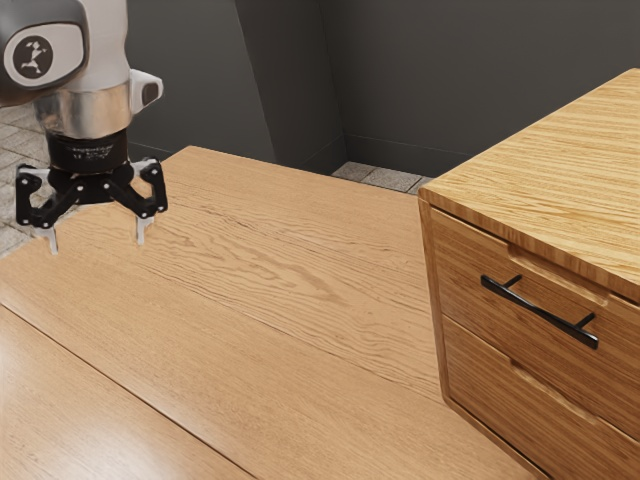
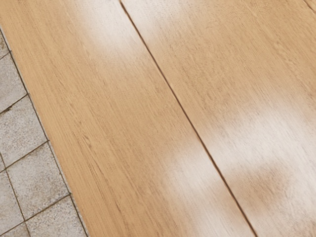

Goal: Pull the drawer handle with one arm to open the drawer

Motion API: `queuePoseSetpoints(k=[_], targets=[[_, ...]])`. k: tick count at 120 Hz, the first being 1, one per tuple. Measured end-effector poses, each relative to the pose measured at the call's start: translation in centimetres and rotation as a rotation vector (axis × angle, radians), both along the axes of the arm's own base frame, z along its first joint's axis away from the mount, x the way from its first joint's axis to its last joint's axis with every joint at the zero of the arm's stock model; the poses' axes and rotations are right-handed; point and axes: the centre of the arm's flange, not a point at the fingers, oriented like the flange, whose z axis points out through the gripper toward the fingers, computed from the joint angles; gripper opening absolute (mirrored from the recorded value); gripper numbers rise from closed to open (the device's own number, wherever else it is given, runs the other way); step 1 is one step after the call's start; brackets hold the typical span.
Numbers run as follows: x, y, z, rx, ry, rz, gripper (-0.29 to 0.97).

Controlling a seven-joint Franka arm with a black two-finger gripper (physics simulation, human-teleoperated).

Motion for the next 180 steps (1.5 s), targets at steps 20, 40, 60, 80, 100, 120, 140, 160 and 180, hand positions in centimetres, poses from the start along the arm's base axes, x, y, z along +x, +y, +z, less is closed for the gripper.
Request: queuePoseSetpoints(k=[20, 40, 60, 80, 100, 120, 140, 160, 180], targets=[[-4.4, -7.2, 11.8, 0.002, -0.396, 0.022, 0.68], [-11.2, -19.1, 16.7, -0.213, -0.534, -0.117, 0.68], [-6.8, -20.5, 7.4, -0.239, -0.441, -0.019, 0.68], [-8.6, -17.0, 2.2, -0.357, -0.665, 0.065, 0.68], [-8.6, -22.6, 3.1, -0.417, -0.897, 0.111, 0.68], [-8.3, -31.2, 0.6, -0.497, -0.951, 0.107, 0.68], [-8.7, -35.6, -1.7, -0.553, -0.943, 0.093, 0.68], [-9.1, -37.8, -2.5, -0.584, -0.930, 0.076, 0.68], [-10.5, -41.2, -2.3, -0.610, -0.934, 0.021, 0.68]])
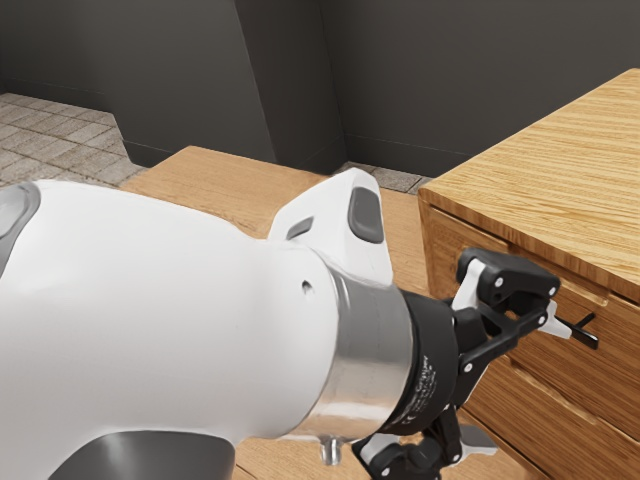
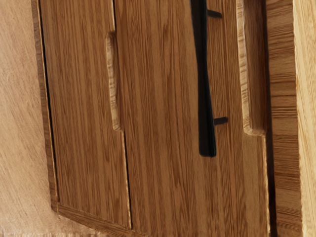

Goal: Pull the drawer handle with one arm to open the drawer

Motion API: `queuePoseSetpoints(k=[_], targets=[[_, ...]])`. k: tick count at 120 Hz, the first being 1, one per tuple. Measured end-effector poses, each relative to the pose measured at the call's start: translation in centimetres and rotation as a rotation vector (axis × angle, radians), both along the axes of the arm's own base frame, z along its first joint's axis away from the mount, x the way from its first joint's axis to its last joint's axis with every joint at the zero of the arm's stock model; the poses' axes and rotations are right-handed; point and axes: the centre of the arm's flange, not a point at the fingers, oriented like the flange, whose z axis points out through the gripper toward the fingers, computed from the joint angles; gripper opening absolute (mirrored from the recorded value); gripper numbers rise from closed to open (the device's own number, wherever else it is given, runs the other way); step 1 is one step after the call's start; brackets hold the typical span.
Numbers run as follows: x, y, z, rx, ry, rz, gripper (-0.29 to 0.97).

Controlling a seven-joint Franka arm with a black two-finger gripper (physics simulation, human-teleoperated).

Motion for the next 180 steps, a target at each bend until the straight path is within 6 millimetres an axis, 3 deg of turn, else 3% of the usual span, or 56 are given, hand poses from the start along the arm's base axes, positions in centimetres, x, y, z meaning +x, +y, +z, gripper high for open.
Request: queuePoseSetpoints(k=[15, 38, 90, 156, 180], targets=[[-0.5, -1.1, 0.6, -0.012, -0.021, -0.017, 0.68], [0.9, -2.0, -0.1, -0.020, -0.021, -0.021, 0.68], [3.8, -1.6, -2.2, -0.041, 0.027, -0.016, 0.68], [7.1, 1.6, -3.6, -0.026, 0.068, 0.031, 0.68], [8.6, 4.0, -4.0, -0.019, 0.084, 0.064, 0.68]])
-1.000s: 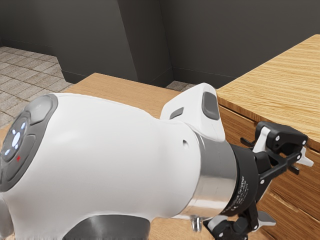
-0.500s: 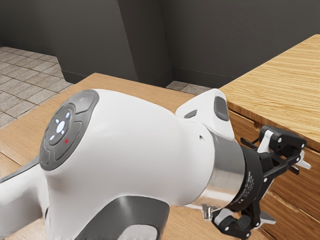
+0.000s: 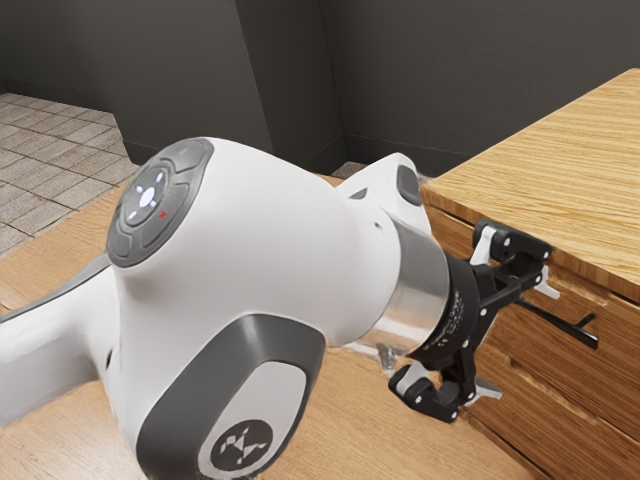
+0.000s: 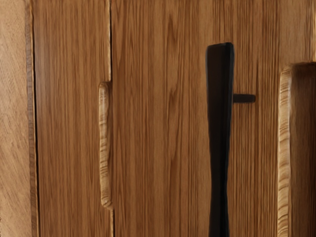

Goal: Pull the drawer handle with one arm to open the drawer

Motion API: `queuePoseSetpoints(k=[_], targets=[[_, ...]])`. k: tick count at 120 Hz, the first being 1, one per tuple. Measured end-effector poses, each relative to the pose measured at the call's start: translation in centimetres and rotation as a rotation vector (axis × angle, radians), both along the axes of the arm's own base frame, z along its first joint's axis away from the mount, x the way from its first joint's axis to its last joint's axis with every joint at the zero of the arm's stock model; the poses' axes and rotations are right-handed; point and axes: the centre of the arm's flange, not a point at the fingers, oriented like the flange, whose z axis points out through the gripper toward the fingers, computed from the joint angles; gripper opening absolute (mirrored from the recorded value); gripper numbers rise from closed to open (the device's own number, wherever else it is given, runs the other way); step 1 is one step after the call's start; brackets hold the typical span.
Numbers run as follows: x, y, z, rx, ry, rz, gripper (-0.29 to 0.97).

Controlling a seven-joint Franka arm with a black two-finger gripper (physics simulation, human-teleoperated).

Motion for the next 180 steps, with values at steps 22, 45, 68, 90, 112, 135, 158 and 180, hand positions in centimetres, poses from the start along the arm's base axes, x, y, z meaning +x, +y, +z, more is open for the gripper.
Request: queuePoseSetpoints(k=[22, 45, 68, 90, 112, 135, 158, 180], targets=[[0.4, 0.3, -1.1, 0.003, 0.028, 0.000, 0.68], [0.9, 0.4, -1.8, 0.006, 0.049, -0.008, 0.68], [1.3, 0.7, -2.8, 0.012, 0.069, -0.008, 0.68], [1.5, 1.0, -3.5, 0.012, 0.088, -0.003, 0.68], [0.5, 2.5, -3.4, 0.024, 0.102, -0.011, 0.68], [0.0, 3.7, -3.9, 0.038, 0.120, -0.006, 0.68], [-0.9, 4.7, -4.2, 0.054, 0.128, -0.015, 0.68], [-2.7, 5.5, -4.0, 0.096, 0.110, -0.047, 0.68]])
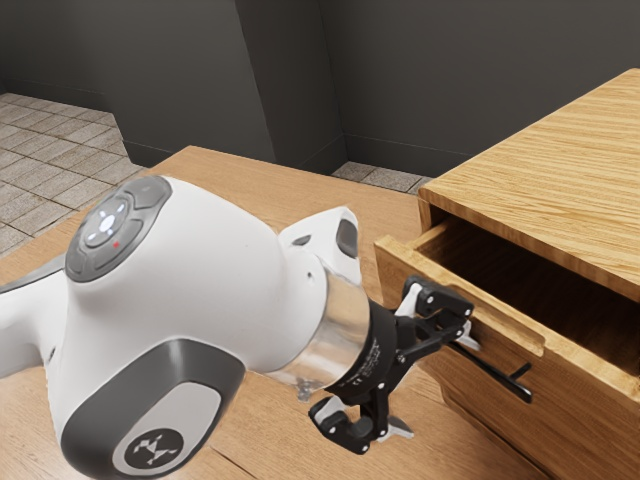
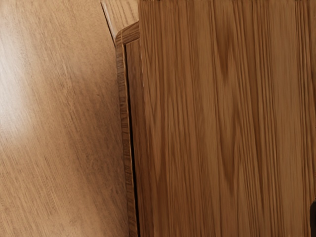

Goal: Pull the drawer handle with one arm to open the drawer

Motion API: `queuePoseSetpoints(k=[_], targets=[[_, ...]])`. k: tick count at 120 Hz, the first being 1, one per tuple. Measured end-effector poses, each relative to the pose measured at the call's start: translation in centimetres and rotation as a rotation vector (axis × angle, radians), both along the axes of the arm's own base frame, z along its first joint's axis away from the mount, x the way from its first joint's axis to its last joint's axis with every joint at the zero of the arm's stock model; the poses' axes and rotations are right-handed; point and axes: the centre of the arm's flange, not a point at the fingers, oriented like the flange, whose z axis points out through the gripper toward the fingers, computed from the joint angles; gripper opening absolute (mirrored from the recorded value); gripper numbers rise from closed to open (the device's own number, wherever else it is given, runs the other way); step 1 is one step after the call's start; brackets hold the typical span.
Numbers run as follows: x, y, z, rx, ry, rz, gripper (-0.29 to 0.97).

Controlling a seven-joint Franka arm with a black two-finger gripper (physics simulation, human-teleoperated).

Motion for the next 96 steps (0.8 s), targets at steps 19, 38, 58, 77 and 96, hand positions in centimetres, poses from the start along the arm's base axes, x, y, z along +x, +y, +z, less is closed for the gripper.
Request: queuePoseSetpoints(k=[19, 38, 58, 77, 96], targets=[[-1.6, 0.6, 0.9, 0.033, -0.028, -0.017, 0.67], [-2.2, 0.8, 0.5, 0.065, -0.023, -0.029, 0.66], [-3.2, 1.5, 0.7, 0.128, -0.037, -0.053, 0.66], [-2.8, 3.1, 0.4, 0.088, 0.016, 0.008, 0.66], [-2.9, 3.3, -1.5, 0.015, 0.110, 0.042, 0.67]])
